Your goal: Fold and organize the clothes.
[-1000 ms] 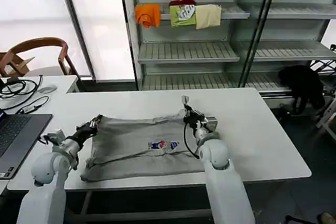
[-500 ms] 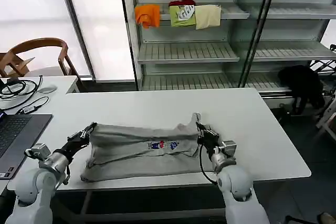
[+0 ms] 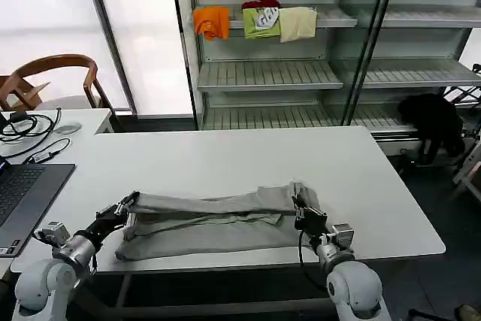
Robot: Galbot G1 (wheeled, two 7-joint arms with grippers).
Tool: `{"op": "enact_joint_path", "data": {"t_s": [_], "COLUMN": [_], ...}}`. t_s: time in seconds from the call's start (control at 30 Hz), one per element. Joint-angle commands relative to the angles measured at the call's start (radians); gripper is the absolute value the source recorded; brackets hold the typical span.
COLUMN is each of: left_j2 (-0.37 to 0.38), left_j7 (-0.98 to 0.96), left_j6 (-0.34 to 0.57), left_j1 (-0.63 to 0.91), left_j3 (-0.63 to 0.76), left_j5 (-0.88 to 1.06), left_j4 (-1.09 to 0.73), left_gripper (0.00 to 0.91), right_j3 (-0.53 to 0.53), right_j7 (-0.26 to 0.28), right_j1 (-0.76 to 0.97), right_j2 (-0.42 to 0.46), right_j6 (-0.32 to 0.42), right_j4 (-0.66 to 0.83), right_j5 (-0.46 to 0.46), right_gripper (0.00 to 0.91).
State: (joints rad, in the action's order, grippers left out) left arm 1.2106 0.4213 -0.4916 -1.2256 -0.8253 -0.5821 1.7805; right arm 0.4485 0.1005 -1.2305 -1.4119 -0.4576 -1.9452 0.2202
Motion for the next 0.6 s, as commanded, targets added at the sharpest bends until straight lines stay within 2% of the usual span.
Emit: {"op": "enact_joint_path", "data": {"t_s": [0.03,0.07,0.1,0.13,0.17,0.37,0.47,0.6], "left_j2": [0.008,0.011,0.012,0.015,0.018,0.032,0.055,0.100], "left_j7": [0.005,0.002,-0.003,-0.007,-0.012,-0.063,-0.137,-0.276], "left_j6": [0.000,0.000,0.000,0.005,0.009,0.040,0.058,0.082], "left_j1": [-0.061,-0.062,-0.065,-0.069,-0.072,-0.096,-0.126,-0.180], "left_j3": [0.003,0.003,0.003,0.003,0.002,-0.009,-0.014,0.006], "left_j5": [0.111,0.123,0.133,0.170,0.195,0.346,0.379,0.376], "left_j4": [0.034,0.036,0.040,0.047,0.051,0.092,0.143,0.198], "left_gripper": [0.020,0.030,0.071,0.867,0.907,0.907,0.907,0.907], "right_j3": [0.000,-0.001,-0.003,-0.005,-0.006,0.002,0.021,0.054], "right_j7": [-0.001,-0.001,-0.005,-0.010,-0.014,-0.040,-0.056,-0.070], "right_j1": [-0.052,-0.054,-0.054,-0.055,-0.055,-0.058,-0.049,-0.001], "right_j2": [0.011,0.009,0.007,0.004,0.000,-0.008,-0.007,-0.011], "right_j6": [-0.038,-0.038,-0.034,-0.029,-0.018,0.022,0.042,0.037], "right_j4": [-0.056,-0.053,-0.049,-0.045,-0.038,-0.024,-0.037,-0.065], "right_j5": [-0.015,-0.023,-0.031,-0.050,-0.073,-0.117,-0.097,-0.025], "right_gripper": [0.181,0.907,0.907,0.907,0.907,0.907,0.907,0.907]}}
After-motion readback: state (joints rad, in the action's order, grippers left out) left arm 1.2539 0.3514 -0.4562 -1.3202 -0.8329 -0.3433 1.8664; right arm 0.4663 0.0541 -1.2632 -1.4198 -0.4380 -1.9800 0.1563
